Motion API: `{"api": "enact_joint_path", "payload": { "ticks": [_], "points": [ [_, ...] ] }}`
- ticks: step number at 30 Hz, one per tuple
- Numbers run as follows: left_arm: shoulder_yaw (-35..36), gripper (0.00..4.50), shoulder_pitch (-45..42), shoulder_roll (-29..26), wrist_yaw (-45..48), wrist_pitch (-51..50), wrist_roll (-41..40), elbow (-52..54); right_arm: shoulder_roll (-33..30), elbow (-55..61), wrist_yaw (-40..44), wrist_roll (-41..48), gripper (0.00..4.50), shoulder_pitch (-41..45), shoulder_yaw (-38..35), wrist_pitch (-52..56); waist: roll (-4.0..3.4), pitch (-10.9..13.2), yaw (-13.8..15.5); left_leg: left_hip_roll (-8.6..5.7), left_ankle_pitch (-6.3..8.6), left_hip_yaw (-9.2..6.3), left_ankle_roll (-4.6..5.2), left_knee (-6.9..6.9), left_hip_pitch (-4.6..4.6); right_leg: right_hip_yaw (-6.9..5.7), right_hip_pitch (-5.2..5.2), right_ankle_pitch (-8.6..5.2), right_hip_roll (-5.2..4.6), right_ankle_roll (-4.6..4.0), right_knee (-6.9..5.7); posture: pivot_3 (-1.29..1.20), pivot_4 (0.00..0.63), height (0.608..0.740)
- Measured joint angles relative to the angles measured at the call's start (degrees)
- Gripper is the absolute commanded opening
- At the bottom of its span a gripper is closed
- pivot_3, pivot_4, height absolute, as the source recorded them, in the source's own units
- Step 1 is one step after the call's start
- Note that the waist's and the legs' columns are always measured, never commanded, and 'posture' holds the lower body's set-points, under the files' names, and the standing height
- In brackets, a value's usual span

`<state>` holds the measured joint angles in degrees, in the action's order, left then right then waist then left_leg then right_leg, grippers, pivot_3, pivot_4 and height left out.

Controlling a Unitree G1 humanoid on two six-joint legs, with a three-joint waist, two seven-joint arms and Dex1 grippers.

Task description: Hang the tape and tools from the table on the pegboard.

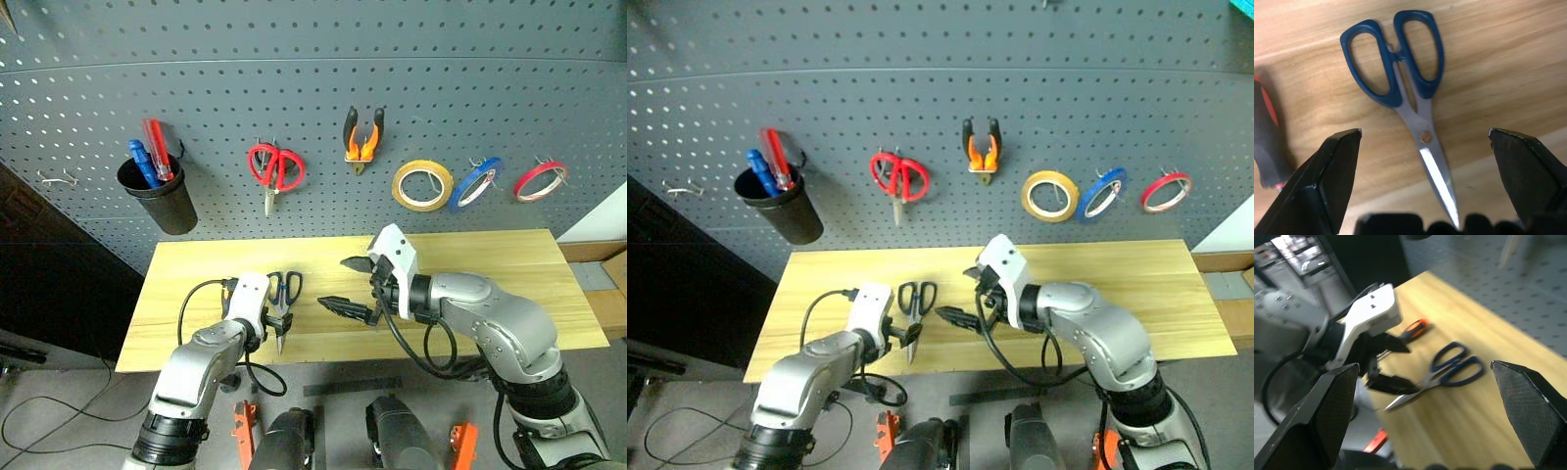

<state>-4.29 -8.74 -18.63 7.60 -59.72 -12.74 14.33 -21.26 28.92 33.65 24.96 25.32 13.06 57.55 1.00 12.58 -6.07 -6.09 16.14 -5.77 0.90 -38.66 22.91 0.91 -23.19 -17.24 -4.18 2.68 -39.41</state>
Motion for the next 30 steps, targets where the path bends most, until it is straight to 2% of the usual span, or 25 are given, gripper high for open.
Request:
{"api": "enact_joint_path", "payload": {
  "ticks": [8, 15, 18, 21, 30],
  "points": [
    [0.2, 4.50, -2.2, 4.4, -3.9, -0.3, 3.1, -7.5, -2.0, 1.6, 0.4, 1.1, 4.48, -1.6, 0.3, 0.0, 0.04, 0.0, 0.0, -0.02, 0.03, 0.00, 0.02, 0.11, 0.06, -0.01, 0.03, 0.00, -0.03, 0.00, 0.34, -0.25, 0.260, 0.740],
    [0.2, 4.50, -5.4, 9.6, -6.1, -0.8, 4.7, -12.4, -13.5, 5.1, 7.3, 0.1, 4.48, -3.2, 5.0, -3.4, 0.29, 0.2, 0.0, -0.01, 0.05, 0.02, 0.05, 0.19, 0.06, -0.05, 0.06, 0.00, -0.05, 0.00, 0.41, -0.27, 0.264, 0.740],
    [1.3, 4.50, -6.2, 11.5, -7.1, -1.1, 4.9, -12.9, -14.6, 5.1, 7.9, -1.1, 4.48, -4.1, 6.1, -4.8, 0.30, 0.2, -0.3, 0.01, 0.04, 0.08, 0.04, 0.22, 0.05, -0.02, 0.04, 0.00, -0.05, 0.00, 0.40, -0.28, 0.264, 0.740],
    [3.0, 3.90, -6.8, 12.5, -8.2, -0.8, 5.1, -13.7, -14.4, 5.1, 7.8, -1.3, 4.50, -4.2, 6.3, -5.8, 0.34, 0.2, -0.4, 0.02, 0.04, 0.08, 0.04, 0.22, 0.05, -0.04, 0.05, 0.00, -0.05, 0.00, 0.40, -0.28, 0.266, 0.740],
    [6.5, 0.82, -7.4, 13.0, -8.0, 1.8, 5.8, -15.7, -13.9, 5.1, 6.1, -1.6, 4.50, -4.6, 6.3, -5.9, 0.47, 0.4, -0.4, 0.01, 0.04, 0.08, 0.03, 0.21, 0.05, -0.04, 0.05, 0.00, -0.06, 0.01, 0.41, -0.29, 0.266, 0.740]
  ]
}}
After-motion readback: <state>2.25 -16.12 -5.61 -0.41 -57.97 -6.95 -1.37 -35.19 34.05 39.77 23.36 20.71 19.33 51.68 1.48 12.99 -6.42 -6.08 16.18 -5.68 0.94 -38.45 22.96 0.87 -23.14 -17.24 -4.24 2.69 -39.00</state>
